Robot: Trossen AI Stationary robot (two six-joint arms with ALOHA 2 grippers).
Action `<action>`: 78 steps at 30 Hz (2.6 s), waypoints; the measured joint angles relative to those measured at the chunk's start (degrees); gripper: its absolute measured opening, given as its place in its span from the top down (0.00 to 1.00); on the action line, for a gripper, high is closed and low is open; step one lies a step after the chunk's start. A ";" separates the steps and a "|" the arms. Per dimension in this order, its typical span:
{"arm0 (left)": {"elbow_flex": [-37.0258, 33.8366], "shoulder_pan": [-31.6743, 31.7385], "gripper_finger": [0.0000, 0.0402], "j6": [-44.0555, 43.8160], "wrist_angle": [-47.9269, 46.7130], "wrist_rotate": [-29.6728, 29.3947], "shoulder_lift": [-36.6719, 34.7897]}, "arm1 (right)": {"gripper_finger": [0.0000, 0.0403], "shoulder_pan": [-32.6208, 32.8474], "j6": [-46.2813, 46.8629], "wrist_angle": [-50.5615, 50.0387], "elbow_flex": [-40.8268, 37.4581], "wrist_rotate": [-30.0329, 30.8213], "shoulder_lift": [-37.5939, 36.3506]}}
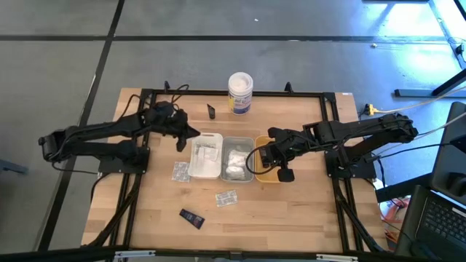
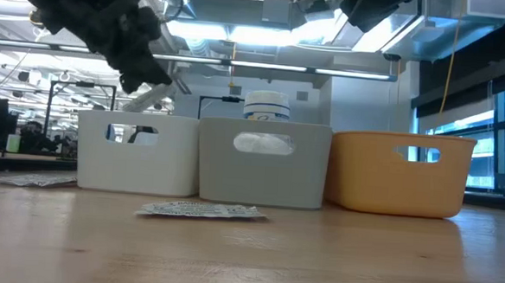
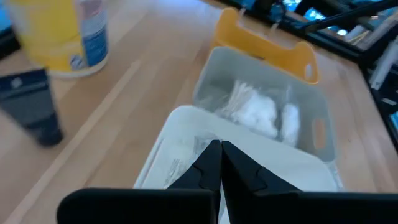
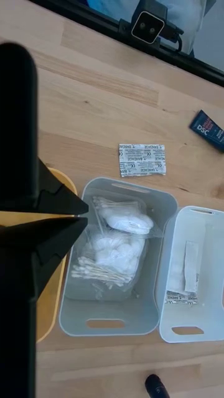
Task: Pick & Place Travel size toiletries
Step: Put the white band-aid into the white bin, then put the blue shave cream into the yellow bin
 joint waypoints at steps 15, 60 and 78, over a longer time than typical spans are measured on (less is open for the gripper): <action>0.00 -9.88 0.99 1.02 8.70 -13.85 14.94 | 0.95 0.00 0.00 0.01 0.00 0.00 0.00; 11.85 -47.04 0.88 -11.96 -14.88 -17.30 12.64 | 0.95 -0.02 0.32 0.44 -0.02 0.46 -0.02; 11.78 -67.46 0.96 -16.00 -13.53 -27.75 23.90 | 0.95 0.00 3.98 0.72 -0.02 0.46 -0.02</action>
